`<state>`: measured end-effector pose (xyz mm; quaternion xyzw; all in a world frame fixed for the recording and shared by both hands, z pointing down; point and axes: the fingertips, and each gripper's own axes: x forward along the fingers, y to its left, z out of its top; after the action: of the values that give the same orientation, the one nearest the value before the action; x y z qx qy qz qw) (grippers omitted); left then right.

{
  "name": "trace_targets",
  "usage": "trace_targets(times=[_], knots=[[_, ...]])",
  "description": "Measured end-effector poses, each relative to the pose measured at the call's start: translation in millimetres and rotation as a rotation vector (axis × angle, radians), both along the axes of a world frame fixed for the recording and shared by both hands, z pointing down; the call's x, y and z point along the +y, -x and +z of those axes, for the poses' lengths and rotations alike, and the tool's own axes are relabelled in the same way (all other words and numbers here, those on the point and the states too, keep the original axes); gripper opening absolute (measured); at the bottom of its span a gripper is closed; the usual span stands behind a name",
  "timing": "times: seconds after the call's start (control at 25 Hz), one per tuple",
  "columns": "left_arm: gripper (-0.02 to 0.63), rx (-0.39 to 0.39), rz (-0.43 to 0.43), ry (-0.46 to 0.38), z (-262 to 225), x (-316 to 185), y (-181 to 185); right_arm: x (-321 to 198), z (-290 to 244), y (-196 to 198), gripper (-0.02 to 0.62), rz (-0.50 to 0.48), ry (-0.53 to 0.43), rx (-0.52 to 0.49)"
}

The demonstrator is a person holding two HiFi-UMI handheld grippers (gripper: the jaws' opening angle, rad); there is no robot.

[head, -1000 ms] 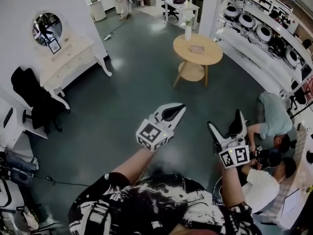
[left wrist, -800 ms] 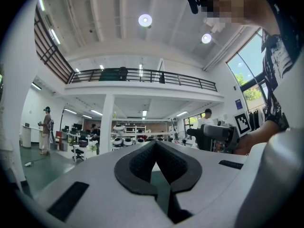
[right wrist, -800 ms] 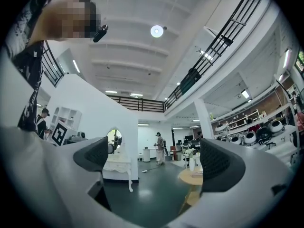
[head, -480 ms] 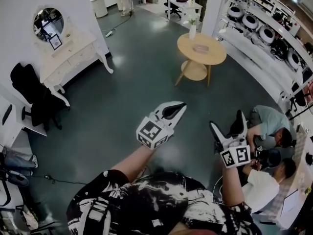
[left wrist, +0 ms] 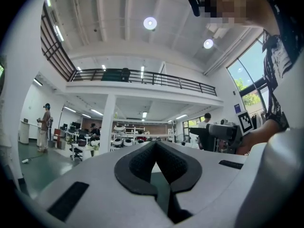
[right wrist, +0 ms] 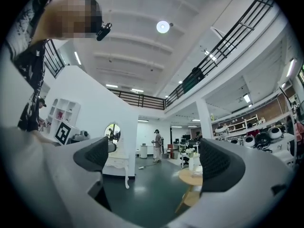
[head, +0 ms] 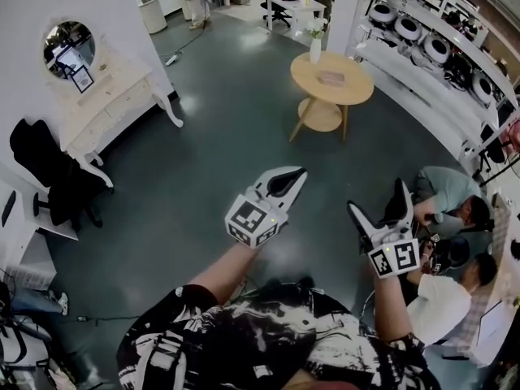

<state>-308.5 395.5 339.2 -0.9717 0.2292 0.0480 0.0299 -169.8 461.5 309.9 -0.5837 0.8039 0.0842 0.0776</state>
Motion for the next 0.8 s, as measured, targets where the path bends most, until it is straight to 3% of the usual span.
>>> trace_targets(times=[0.16,0.4,0.8], knots=[[0.0,-0.004,-0.007,-0.008,5.5,-17.6,-2.2,-17.1,-0.6,-2.8,0.574,-0.01,-0.015,0.011],[0.0,-0.03,-0.019,0.005,25.8,-50.5,-37.8,-49.7,13.3,-37.5,0.574,-0.032,-0.02,-0.001],[0.0,-0.046,-0.066,0.007,29.4,-172.5,-145.1,-176.1,29.5,-148.2,0.574,-0.091,0.001,-0.03]])
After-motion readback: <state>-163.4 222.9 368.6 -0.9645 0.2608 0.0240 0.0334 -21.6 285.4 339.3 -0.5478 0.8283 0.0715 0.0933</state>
